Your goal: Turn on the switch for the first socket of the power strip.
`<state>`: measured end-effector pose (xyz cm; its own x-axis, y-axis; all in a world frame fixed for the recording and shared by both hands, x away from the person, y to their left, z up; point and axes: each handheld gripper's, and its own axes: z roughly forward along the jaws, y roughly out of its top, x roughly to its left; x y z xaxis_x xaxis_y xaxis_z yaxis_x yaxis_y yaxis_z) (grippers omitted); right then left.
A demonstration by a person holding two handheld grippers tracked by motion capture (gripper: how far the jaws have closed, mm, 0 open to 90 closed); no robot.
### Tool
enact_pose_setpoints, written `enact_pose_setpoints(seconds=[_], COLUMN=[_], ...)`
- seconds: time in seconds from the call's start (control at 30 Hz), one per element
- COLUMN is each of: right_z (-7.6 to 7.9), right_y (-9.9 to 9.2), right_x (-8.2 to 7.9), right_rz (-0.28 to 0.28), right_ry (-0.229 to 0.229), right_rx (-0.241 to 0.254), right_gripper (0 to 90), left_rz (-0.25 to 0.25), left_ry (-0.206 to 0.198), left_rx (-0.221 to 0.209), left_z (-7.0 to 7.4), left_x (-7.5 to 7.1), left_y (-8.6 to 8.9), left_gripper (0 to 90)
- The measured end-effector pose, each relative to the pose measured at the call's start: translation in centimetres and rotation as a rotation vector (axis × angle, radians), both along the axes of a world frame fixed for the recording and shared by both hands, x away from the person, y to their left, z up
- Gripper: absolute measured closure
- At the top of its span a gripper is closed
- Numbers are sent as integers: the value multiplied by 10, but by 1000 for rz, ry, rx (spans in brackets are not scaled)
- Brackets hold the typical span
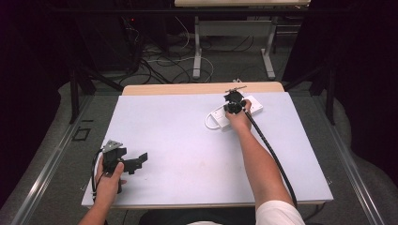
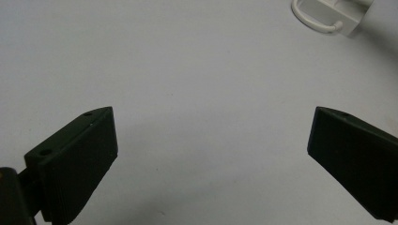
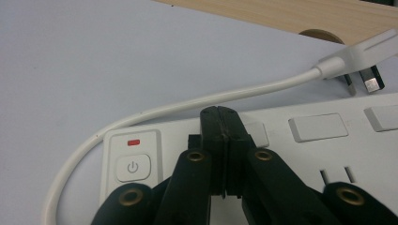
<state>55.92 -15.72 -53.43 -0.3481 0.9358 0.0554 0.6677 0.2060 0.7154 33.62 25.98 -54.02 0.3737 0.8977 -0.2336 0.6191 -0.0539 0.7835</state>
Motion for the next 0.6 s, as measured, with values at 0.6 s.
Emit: enact_pose_setpoints(seconds=[0.6], right_z=[0], right_y=[-2], right_x=[-3], right_rz=[-30], right_ry=[1], right_rx=[35], right_gripper=[825], left_rz=[-12], left_ry=[16], left_rx=[9], left_z=[0], left_x=[1], left_y=[-1], left_gripper=[20])
